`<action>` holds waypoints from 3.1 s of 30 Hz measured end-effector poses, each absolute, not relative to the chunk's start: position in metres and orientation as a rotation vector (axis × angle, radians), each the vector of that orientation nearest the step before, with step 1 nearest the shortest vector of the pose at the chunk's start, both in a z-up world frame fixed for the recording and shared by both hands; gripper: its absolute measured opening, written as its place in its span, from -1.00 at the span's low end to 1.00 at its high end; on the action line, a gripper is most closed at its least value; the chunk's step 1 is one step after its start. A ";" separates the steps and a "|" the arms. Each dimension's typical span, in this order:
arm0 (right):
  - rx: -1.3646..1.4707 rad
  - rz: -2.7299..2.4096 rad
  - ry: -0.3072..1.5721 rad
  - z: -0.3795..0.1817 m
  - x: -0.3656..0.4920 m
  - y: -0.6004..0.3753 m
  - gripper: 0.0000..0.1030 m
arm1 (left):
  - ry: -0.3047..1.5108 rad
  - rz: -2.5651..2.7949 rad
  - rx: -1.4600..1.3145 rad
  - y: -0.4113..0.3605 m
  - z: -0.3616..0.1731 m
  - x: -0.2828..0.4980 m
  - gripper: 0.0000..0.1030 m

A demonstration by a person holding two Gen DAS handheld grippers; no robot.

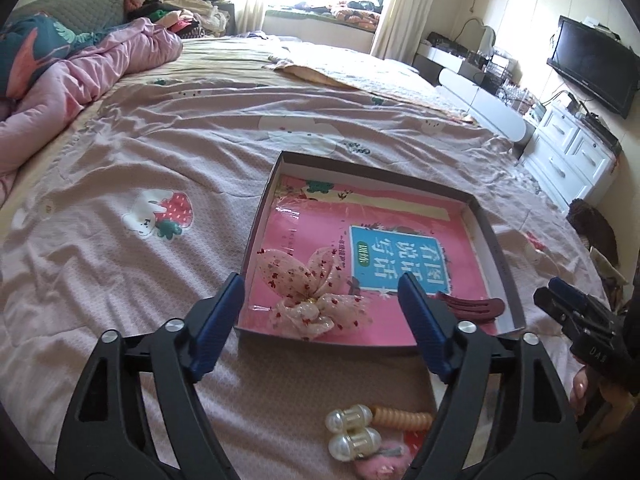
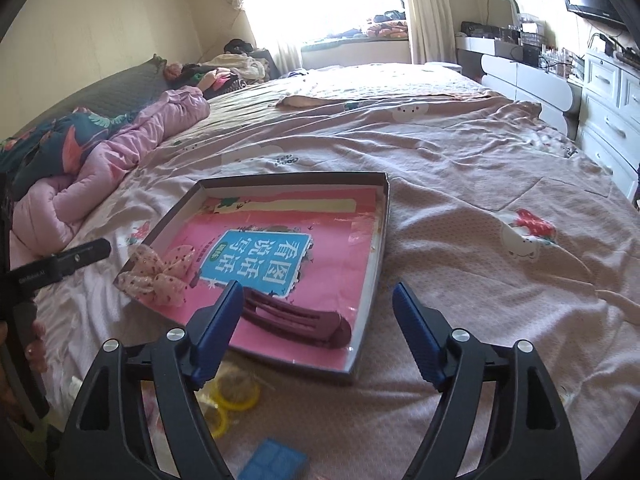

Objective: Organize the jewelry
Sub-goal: 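Open the left tool to drop the scrunchie in the tray while the right tool releases the clip, then withdraw both open tools from the tray toward the remaining items, then grasp the white comb-like claw clip with the left tool while the right tool grasps the yellow bangle bag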

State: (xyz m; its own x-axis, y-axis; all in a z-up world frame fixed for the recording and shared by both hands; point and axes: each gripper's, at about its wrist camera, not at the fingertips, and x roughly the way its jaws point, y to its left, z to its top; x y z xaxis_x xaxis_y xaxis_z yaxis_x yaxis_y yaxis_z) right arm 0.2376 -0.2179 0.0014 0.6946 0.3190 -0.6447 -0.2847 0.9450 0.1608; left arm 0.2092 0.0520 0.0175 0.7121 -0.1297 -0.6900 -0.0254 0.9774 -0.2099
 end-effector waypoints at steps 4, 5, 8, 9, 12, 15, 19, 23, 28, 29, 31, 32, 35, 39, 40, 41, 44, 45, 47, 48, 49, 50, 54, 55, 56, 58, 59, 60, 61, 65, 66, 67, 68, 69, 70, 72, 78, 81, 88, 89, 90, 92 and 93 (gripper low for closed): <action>0.043 0.350 0.716 0.008 0.223 -0.222 0.54 | 0.752 -0.061 -0.219 0.051 0.027 0.195 0.56; 0.042 0.352 0.712 0.010 0.219 -0.223 0.56 | 0.747 -0.062 -0.218 0.050 0.029 0.193 0.57; 0.036 0.359 0.700 0.016 0.209 -0.225 0.60 | 0.728 -0.060 -0.217 0.048 0.034 0.182 0.64; 0.035 0.361 0.697 0.017 0.206 -0.226 0.61 | 0.725 -0.060 -0.219 0.047 0.035 0.179 0.65; 0.029 0.367 0.691 0.020 0.196 -0.227 0.63 | 0.717 -0.064 -0.220 0.045 0.037 0.170 0.65; 0.020 0.372 0.689 0.021 0.187 -0.227 0.64 | 0.711 -0.068 -0.215 0.041 0.038 0.160 0.65; 0.013 0.382 0.697 0.020 0.177 -0.229 0.64 | 0.707 -0.069 -0.213 0.039 0.038 0.150 0.67; 0.001 0.391 0.698 0.020 0.167 -0.228 0.64 | 0.703 -0.065 -0.211 0.038 0.038 0.140 0.67; -0.018 0.402 0.703 0.018 0.156 -0.226 0.65 | 0.706 -0.058 -0.204 0.036 0.035 0.127 0.67; -0.022 0.405 0.705 0.017 0.153 -0.225 0.65 | 0.708 -0.056 -0.201 0.036 0.033 0.125 0.67; -0.027 0.412 0.709 0.016 0.150 -0.225 0.65 | 0.712 -0.052 -0.196 0.035 0.032 0.120 0.67; -0.030 0.415 0.711 0.015 0.148 -0.224 0.65 | 0.715 -0.052 -0.195 0.035 0.031 0.117 0.67; -0.041 0.427 0.716 0.012 0.143 -0.221 0.65 | 0.723 -0.046 -0.188 0.035 0.027 0.110 0.67; -0.052 0.446 0.727 0.009 0.137 -0.217 0.65 | 0.734 -0.035 -0.182 0.036 0.022 0.101 0.67; -0.055 0.450 0.728 0.009 0.136 -0.216 0.65 | 0.739 -0.030 -0.180 0.037 0.021 0.098 0.67; -0.059 0.454 0.730 0.008 0.134 -0.214 0.65 | 0.743 -0.027 -0.180 0.038 0.019 0.096 0.67; -0.065 0.467 0.734 0.007 0.132 -0.211 0.65 | 0.755 -0.016 -0.180 0.040 0.015 0.090 0.67; -0.069 0.473 0.736 0.007 0.131 -0.209 0.65 | 0.761 -0.014 -0.180 0.041 0.013 0.088 0.67; -0.074 0.481 0.738 0.006 0.129 -0.207 0.65 | 0.774 -0.010 -0.177 0.041 0.009 0.085 0.67; -0.075 0.486 0.739 0.006 0.129 -0.206 0.65 | 0.781 -0.009 -0.176 0.042 0.007 0.083 0.67; -0.077 0.489 0.740 0.005 0.129 -0.205 0.65 | 0.787 -0.008 -0.174 0.042 0.005 0.081 0.67; -0.079 0.492 0.742 0.005 0.128 -0.204 0.65 | 0.795 -0.006 -0.172 0.041 0.002 0.079 0.67; -0.087 0.507 0.752 0.003 0.129 -0.200 0.65 | 0.826 0.004 -0.166 0.042 -0.008 0.074 0.67; -0.091 0.512 0.756 0.002 0.129 -0.198 0.65 | 0.831 0.007 -0.165 0.042 -0.009 0.072 0.67; -0.094 0.515 0.759 0.001 0.129 -0.196 0.65 | 0.836 0.010 -0.164 0.042 -0.011 0.071 0.67; -0.096 0.526 0.769 -0.002 0.131 -0.194 0.65 | 0.847 0.014 -0.163 0.042 -0.014 0.070 0.67; -0.097 0.531 0.777 -0.004 0.132 -0.192 0.65 | 0.853 0.012 -0.160 0.041 -0.016 0.070 0.67; -0.100 0.537 0.786 -0.007 0.134 -0.189 0.65 | 0.857 0.010 -0.158 0.040 -0.017 0.070 0.67; -0.104 0.544 0.795 -0.009 0.136 -0.186 0.65 | 0.865 0.008 -0.153 0.038 -0.020 0.071 0.67; -0.108 0.559 0.821 -0.017 0.147 -0.173 0.65 | 0.892 -0.002 -0.140 0.032 -0.026 0.074 0.67; -0.105 0.563 0.825 -0.018 0.149 -0.171 0.65 | 0.896 -0.006 -0.139 0.031 -0.027 0.074 0.67; -0.101 0.566 0.830 -0.020 0.153 -0.169 0.65 | 0.900 -0.010 -0.140 0.029 -0.028 0.075 0.67; -0.094 0.560 0.839 -0.023 0.158 -0.167 0.65 | 0.908 -0.014 -0.144 0.029 -0.029 0.077 0.67; -0.087 0.557 0.846 -0.025 0.163 -0.166 0.65 | 0.919 -0.017 -0.144 0.028 -0.031 0.078 0.67; -0.079 0.553 0.855 -0.027 0.168 -0.165 0.65 | 0.930 -0.019 -0.140 0.026 -0.033 0.080 0.69; -0.064 0.538 0.881 -0.033 0.179 -0.163 0.63 | 0.950 -0.023 -0.134 0.023 -0.036 0.083 0.70; -0.011 0.530 0.957 -0.048 0.203 -0.157 0.38 | 1.001 -0.032 -0.153 0.018 -0.044 0.093 0.70; 0.010 0.529 0.994 -0.055 0.211 -0.156 0.28 | 1.017 -0.034 -0.183 0.020 -0.048 0.097 0.70; 0.042 0.556 1.019 -0.059 0.214 -0.152 0.04 | 1.047 -0.045 -0.212 0.019 -0.054 0.103 0.47; 0.041 0.557 1.016 -0.059 0.213 -0.152 -0.02 | 1.056 -0.046 -0.216 0.019 -0.056 0.104 0.43; 0.039 0.560 1.012 -0.059 0.212 -0.153 -0.06 | 1.065 -0.048 -0.222 0.020 -0.057 0.105 0.33; 0.034 0.566 1.003 -0.058 0.210 -0.153 -0.09 | 1.069 -0.045 -0.236 0.022 -0.059 0.105 0.24; 0.032 0.568 0.999 -0.057 0.210 -0.152 -0.11 | 1.067 -0.048 -0.244 0.023 -0.058 0.105 0.24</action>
